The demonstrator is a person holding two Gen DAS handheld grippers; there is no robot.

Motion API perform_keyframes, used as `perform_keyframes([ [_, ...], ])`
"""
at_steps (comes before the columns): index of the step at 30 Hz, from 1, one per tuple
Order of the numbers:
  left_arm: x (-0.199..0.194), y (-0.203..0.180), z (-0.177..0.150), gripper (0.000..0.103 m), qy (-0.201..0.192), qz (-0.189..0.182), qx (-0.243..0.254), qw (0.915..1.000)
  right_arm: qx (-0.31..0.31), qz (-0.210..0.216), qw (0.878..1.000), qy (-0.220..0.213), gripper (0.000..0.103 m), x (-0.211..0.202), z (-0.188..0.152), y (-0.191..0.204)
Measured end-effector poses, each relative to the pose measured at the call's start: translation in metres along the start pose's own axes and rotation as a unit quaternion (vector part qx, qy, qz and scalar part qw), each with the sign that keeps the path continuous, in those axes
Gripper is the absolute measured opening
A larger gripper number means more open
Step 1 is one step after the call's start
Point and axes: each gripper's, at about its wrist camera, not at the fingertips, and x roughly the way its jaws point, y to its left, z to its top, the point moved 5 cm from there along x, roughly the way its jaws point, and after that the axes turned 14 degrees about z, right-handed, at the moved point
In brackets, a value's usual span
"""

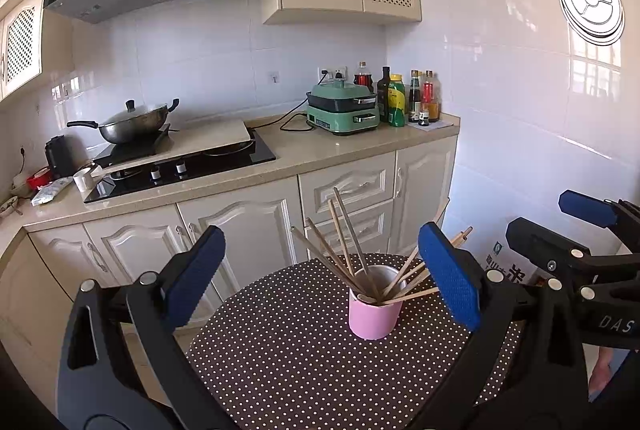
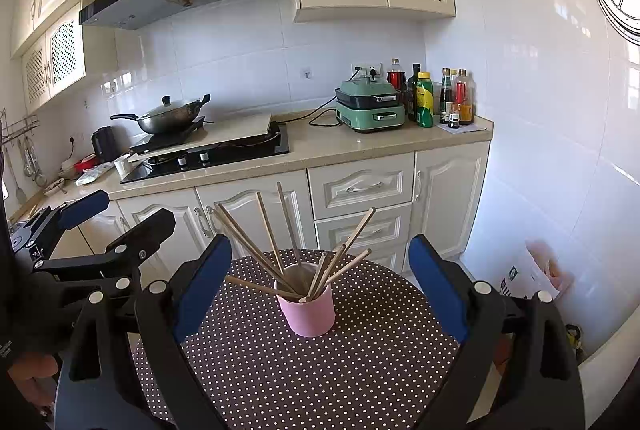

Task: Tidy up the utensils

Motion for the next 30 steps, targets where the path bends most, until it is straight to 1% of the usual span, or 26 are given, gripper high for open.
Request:
perform_keyframes([
  [30, -0.0041, 0.0008, 0.0005, 0.095, -0.002, 0.003, -0.004, 1.0, 0.0, 0.002, 1.0, 0.001, 0.087, 0.0001, -0.0023, 0.0032],
])
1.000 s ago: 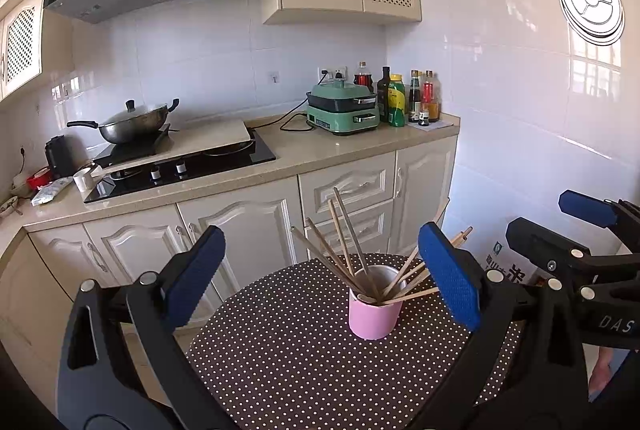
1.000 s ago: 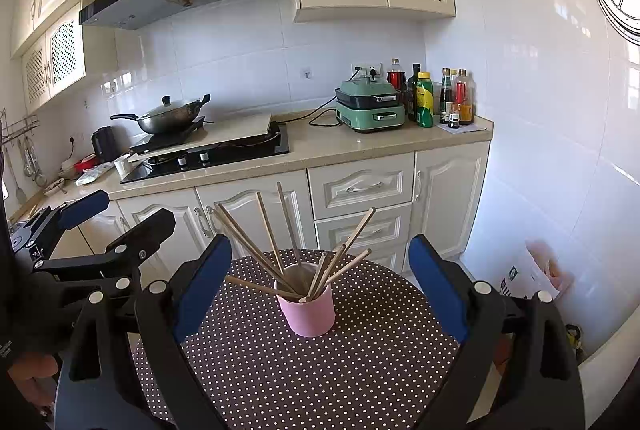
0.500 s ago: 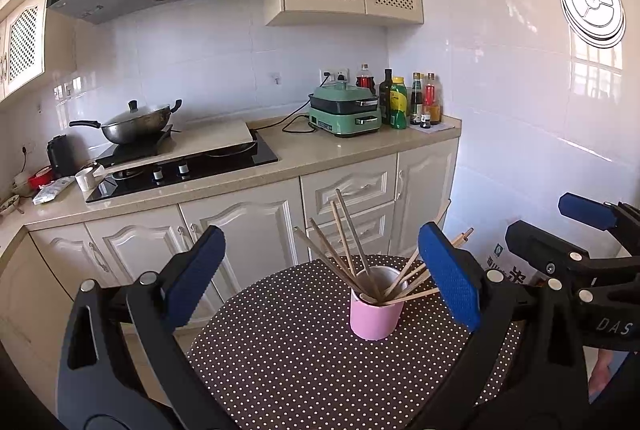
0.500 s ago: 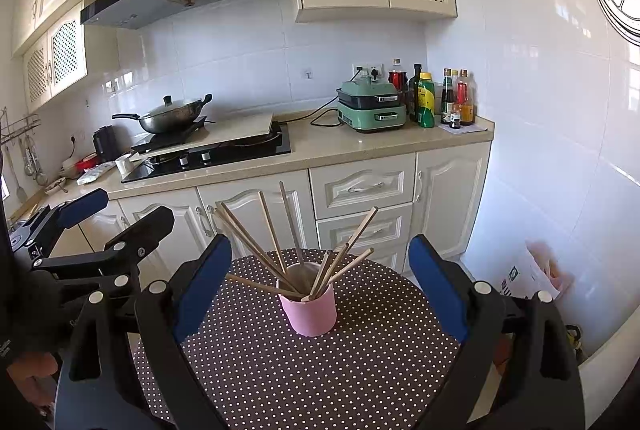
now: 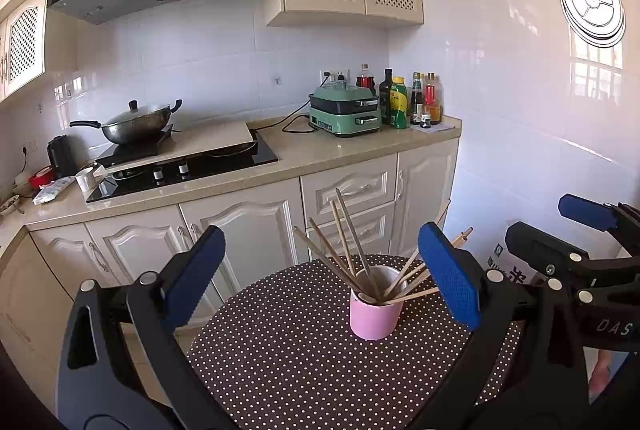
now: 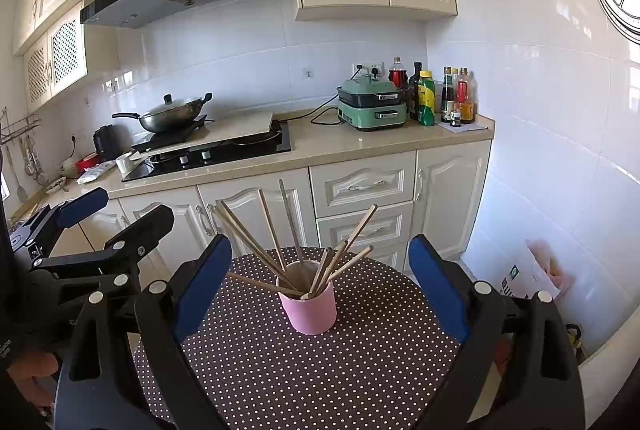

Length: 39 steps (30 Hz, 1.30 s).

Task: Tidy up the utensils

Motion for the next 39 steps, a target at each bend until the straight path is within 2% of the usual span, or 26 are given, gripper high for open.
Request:
perform_keyframes([
  [39, 0.0018, 0.0009, -0.0004, 0.095, 0.001, 0.003, -0.002, 1.0, -0.001, 0.004, 1.0, 0.01, 0.087, 0.0044, -0.001, -0.0031],
])
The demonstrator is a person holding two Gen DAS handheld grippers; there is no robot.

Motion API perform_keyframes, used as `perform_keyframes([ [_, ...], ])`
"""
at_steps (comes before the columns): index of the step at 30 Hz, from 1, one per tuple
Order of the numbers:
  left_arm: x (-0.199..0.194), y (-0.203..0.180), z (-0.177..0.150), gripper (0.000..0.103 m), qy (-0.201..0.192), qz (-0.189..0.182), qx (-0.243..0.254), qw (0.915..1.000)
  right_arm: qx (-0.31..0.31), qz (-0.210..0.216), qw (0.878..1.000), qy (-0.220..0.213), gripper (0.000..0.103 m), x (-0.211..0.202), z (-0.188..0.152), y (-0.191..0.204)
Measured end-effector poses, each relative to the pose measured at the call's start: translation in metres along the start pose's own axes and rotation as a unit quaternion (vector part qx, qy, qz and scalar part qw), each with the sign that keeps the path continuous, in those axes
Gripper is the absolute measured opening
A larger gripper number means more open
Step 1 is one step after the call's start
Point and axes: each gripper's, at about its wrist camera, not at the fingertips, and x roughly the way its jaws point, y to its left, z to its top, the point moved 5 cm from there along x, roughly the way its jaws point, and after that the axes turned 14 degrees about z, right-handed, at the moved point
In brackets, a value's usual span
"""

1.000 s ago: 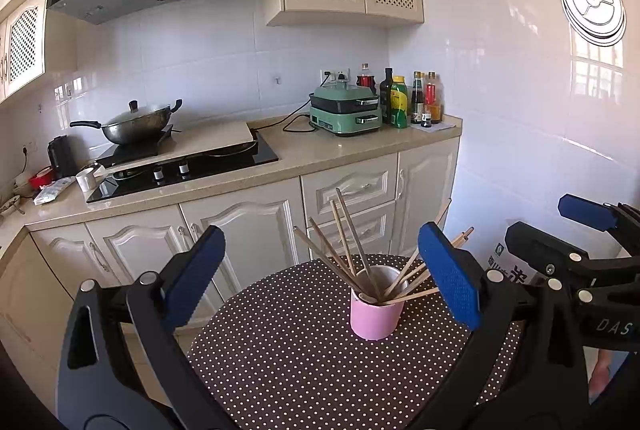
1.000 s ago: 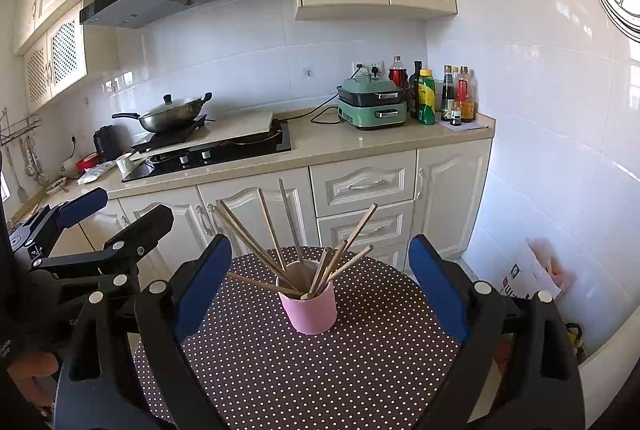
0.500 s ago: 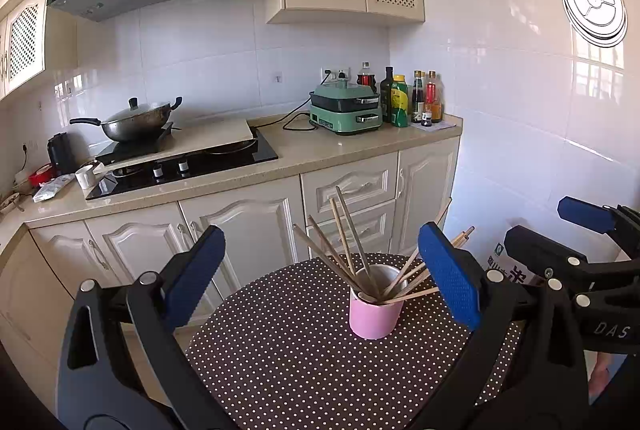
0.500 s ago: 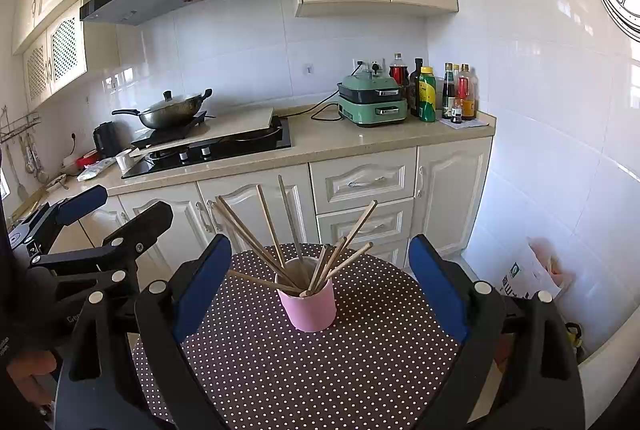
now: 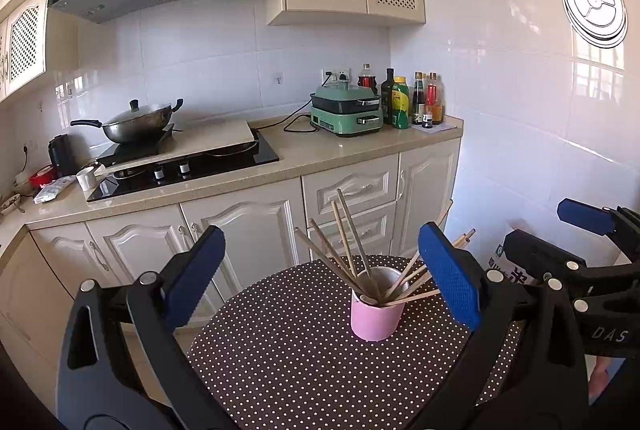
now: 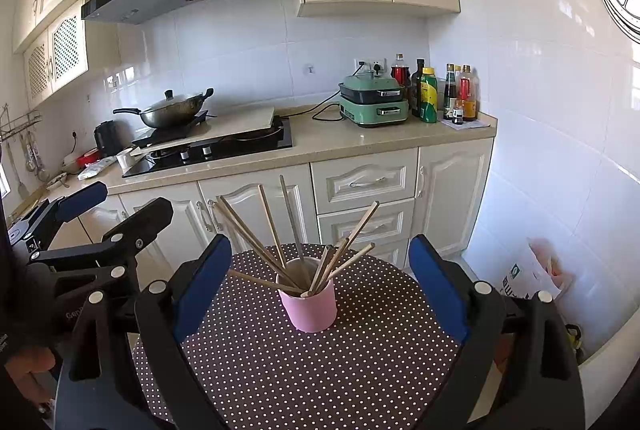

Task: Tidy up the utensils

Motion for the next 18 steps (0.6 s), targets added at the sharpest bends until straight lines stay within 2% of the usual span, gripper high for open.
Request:
perform_keyframes([
  [18, 0.0041, 0.0026, -0.0055, 0.095, 0.017, -0.018, -0.007, 0.9997, 0.002, -0.002, 1.0, 0.006, 0.087, 0.0009, -0.0063, 0.0008],
])
